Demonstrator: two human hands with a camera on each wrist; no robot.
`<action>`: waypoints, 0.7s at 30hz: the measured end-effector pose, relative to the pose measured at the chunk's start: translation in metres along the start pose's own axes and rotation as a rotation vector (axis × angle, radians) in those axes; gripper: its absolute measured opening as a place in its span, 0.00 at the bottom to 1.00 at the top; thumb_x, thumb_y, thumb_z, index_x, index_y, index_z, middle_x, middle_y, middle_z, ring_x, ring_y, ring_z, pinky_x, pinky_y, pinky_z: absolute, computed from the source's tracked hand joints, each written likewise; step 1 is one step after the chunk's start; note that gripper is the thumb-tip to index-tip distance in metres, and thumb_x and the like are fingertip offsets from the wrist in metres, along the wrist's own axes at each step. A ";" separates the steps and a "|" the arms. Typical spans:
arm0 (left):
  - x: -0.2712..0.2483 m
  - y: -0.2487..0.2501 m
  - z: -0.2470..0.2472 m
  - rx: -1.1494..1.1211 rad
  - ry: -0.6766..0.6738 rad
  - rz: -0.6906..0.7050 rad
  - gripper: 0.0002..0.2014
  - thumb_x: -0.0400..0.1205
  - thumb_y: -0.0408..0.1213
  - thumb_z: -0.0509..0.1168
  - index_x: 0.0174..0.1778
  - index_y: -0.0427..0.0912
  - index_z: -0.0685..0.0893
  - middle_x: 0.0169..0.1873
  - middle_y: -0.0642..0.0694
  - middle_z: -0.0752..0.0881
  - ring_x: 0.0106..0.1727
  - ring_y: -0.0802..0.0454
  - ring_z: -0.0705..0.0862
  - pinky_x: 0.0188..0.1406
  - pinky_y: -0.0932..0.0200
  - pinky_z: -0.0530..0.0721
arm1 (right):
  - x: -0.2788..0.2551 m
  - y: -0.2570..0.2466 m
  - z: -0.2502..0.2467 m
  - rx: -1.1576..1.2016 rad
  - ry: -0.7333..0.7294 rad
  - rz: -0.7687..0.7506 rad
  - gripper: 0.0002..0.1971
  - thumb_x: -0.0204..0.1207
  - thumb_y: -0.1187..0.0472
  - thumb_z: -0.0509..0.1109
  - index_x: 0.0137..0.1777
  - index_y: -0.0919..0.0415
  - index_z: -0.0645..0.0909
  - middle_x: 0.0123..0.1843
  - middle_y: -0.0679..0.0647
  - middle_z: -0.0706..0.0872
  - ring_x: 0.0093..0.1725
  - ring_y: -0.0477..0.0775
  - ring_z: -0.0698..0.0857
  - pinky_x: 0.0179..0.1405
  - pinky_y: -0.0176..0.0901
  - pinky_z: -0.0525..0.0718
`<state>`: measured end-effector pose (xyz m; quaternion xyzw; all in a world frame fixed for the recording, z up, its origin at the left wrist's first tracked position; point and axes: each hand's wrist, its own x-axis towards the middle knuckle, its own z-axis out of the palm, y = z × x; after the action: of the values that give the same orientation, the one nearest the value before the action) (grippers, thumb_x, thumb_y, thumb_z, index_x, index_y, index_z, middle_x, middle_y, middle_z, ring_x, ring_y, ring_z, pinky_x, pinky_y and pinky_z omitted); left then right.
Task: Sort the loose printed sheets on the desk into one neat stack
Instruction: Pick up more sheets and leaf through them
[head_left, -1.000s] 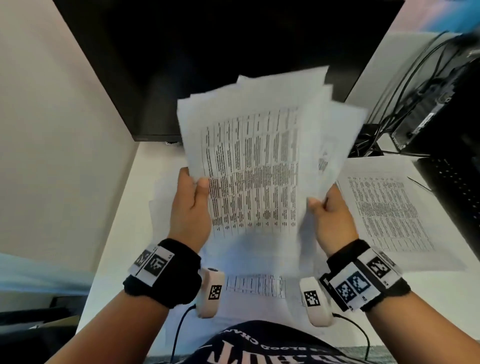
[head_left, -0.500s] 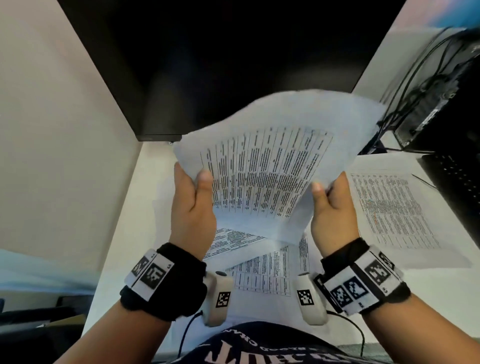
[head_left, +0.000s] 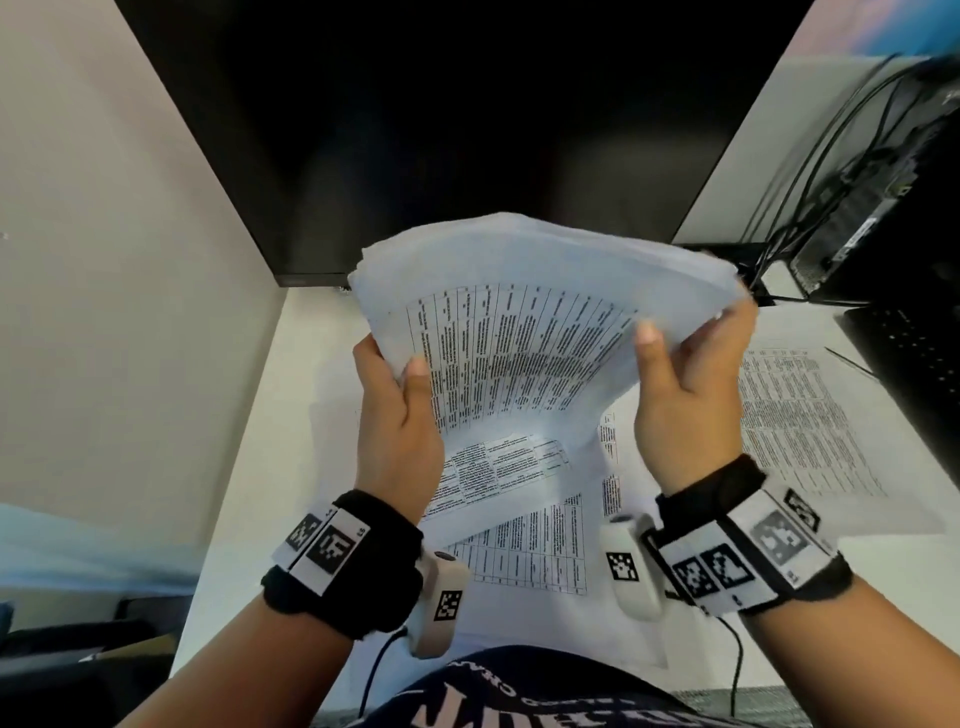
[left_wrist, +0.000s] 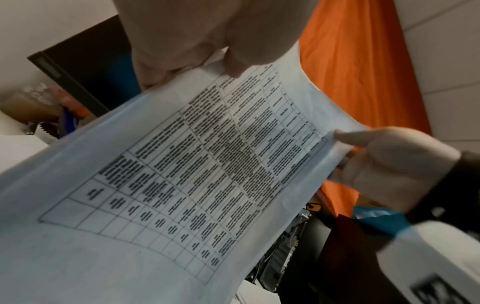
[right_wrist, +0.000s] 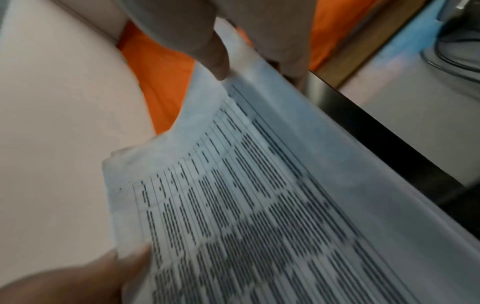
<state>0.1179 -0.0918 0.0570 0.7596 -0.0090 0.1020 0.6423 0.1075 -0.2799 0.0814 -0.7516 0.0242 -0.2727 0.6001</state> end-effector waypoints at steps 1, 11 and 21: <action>0.000 0.000 0.001 -0.005 -0.020 -0.012 0.11 0.89 0.34 0.49 0.66 0.48 0.65 0.54 0.69 0.78 0.53 0.82 0.78 0.47 0.85 0.74 | 0.006 -0.009 0.000 -0.023 0.028 -0.107 0.28 0.80 0.75 0.61 0.77 0.71 0.54 0.67 0.46 0.72 0.65 0.32 0.74 0.66 0.29 0.74; 0.005 -0.017 0.003 0.001 -0.054 -0.089 0.08 0.88 0.38 0.53 0.63 0.51 0.66 0.53 0.68 0.79 0.51 0.82 0.78 0.46 0.83 0.76 | 0.038 -0.018 -0.003 -0.476 -0.077 -0.224 0.18 0.81 0.66 0.63 0.70 0.55 0.74 0.64 0.61 0.74 0.56 0.14 0.62 0.55 0.09 0.60; 0.013 -0.043 0.002 0.024 -0.136 -0.225 0.13 0.89 0.36 0.53 0.61 0.63 0.67 0.55 0.68 0.79 0.60 0.63 0.79 0.61 0.64 0.73 | 0.032 0.019 -0.006 0.200 -0.029 0.265 0.18 0.77 0.52 0.68 0.66 0.50 0.73 0.52 0.42 0.86 0.54 0.41 0.84 0.67 0.51 0.80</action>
<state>0.1373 -0.0844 0.0171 0.7687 0.0338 -0.0222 0.6383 0.1372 -0.3023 0.0770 -0.6821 0.0871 -0.1814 0.7030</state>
